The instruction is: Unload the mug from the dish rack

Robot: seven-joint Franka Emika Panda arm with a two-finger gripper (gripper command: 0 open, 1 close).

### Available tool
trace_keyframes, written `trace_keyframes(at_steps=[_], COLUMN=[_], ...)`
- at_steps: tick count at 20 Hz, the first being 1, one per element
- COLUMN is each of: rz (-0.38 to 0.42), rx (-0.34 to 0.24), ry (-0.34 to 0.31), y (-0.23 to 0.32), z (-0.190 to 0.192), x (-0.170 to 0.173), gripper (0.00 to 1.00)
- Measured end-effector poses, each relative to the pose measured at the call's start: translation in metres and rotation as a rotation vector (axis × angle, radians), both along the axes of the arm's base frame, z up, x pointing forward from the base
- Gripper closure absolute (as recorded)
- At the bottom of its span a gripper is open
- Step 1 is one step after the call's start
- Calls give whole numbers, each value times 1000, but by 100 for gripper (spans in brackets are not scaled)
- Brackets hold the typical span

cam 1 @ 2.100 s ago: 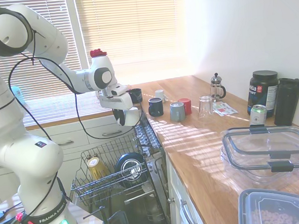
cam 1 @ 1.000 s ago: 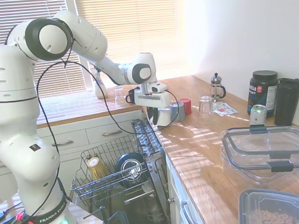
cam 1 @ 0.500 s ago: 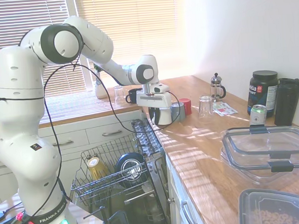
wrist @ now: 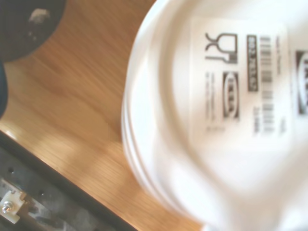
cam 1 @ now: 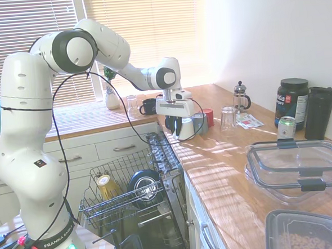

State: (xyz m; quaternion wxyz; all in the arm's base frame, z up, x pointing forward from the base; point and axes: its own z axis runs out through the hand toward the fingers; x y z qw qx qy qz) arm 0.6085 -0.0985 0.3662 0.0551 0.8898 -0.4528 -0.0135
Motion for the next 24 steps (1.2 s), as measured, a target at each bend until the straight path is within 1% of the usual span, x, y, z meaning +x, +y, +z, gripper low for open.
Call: trace_keyframes(at_steps=[4,7,9,12,15,18,20,24], rz=[-3,0,4,-13,-55,-62,-55,-47], rx=[-1,1,5,13,-4,-15,-13,-12], ry=[2,-9,-20,-20,-20,-17,-20,-27], y=[-2,3,13,34,52,64,68,73], z=[-1,7,17,20,4,-16,-24,-29], x=[-1,-9,-24,-58,-95,-122,-134,-144], gripper=[0,0,0,0,0,0,0,0])
